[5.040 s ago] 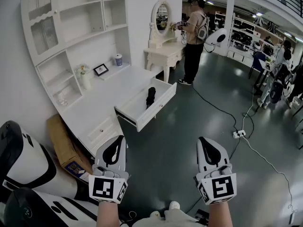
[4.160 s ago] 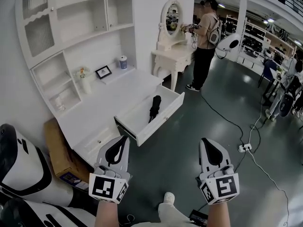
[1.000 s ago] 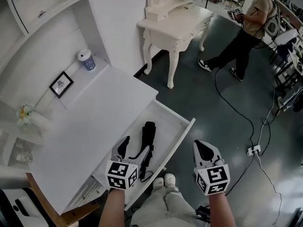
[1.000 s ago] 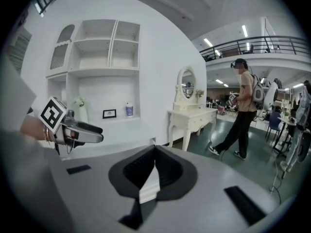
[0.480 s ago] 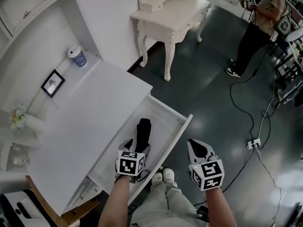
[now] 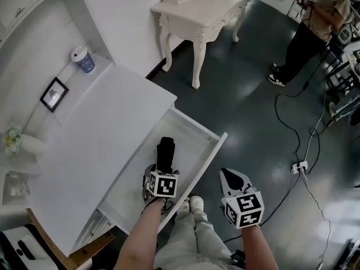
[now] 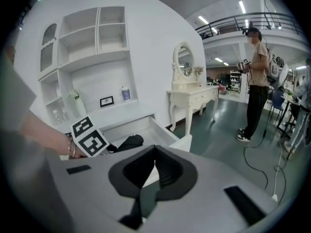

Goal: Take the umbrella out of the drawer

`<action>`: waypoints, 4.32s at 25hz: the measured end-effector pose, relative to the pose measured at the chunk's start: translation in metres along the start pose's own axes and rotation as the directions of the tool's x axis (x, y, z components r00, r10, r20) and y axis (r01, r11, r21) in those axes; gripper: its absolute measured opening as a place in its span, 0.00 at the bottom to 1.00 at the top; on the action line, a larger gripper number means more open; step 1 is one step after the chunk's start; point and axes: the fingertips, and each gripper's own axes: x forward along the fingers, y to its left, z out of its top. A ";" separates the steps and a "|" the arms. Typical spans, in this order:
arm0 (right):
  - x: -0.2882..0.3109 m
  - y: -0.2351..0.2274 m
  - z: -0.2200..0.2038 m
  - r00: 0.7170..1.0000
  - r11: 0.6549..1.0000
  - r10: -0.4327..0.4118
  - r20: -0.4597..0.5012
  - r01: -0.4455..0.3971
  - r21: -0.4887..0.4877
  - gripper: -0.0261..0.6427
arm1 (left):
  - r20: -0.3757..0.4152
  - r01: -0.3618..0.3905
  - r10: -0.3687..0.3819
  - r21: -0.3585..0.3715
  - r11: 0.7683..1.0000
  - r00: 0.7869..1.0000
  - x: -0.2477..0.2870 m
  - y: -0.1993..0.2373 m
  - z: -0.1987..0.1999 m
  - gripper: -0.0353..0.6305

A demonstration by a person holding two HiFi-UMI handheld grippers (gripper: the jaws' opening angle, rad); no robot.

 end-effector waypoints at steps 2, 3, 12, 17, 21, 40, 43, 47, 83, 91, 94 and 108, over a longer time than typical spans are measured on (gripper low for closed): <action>0.001 -0.002 -0.005 1.000 1.000 -0.002 -0.009 0.002 0.005 0.05 | -0.023 -0.028 0.028 0.002 1.000 0.999 0.010 0.001 -0.003 0.63; 0.001 -0.003 -0.007 1.000 1.000 -0.002 -0.014 0.002 0.007 0.05 | -0.033 -0.042 0.042 0.003 0.999 0.999 0.014 0.002 -0.005 0.63; 0.002 -0.004 -0.013 0.999 1.000 0.019 -0.033 -0.019 0.002 0.05 | -0.069 -0.036 0.032 -0.052 0.998 0.997 0.025 0.011 -0.010 0.52; 0.007 0.003 -0.016 0.998 0.999 0.047 -0.042 -0.047 -0.012 0.05 | -0.087 0.000 -0.007 -0.088 0.996 0.996 0.033 0.009 -0.015 0.52; 0.011 0.006 -0.016 0.997 0.998 0.063 -0.046 -0.064 -0.021 0.05 | -0.081 -0.002 -0.007 -0.115 0.993 0.997 0.031 0.010 -0.012 0.47; 0.007 0.022 0.019 0.994 0.992 0.105 0.000 -0.104 -0.073 0.05 | 0.015 0.078 -0.077 -0.072 0.994 0.997 -0.021 0.010 0.004 0.44; 0.006 0.023 0.029 0.994 0.991 0.108 0.015 -0.106 -0.078 0.05 | 0.044 0.076 -0.073 -0.072 0.994 0.996 -0.036 0.012 0.011 0.44; 0.005 0.027 0.042 0.993 0.989 0.117 0.035 -0.113 -0.093 0.05 | 0.082 0.069 -0.065 -0.056 0.996 0.995 -0.055 0.012 0.020 0.44; -0.030 0.093 0.178 0.912 0.918 0.325 0.252 -0.240 -0.315 0.05 | 0.614 -0.130 0.239 -0.216 0.968 0.753 -0.307 0.062 0.087 0.44; -0.048 0.119 0.219 0.864 0.883 0.380 0.329 -0.233 -0.408 0.05 | 0.711 -0.174 0.298 -0.245 0.954 0.637 -0.367 0.075 0.089 0.44; -0.054 0.129 0.233 0.849 0.869 0.393 0.353 -0.217 -0.445 0.05 | 0.751 -0.192 0.311 -0.244 0.950 0.582 -0.389 0.079 0.090 0.44; -0.080 0.175 0.284 0.773 0.826 0.460 0.438 -0.192 -0.530 0.05 | 0.848 -0.327 0.381 -0.266 0.907 0.368 -0.484 0.099 0.078 0.44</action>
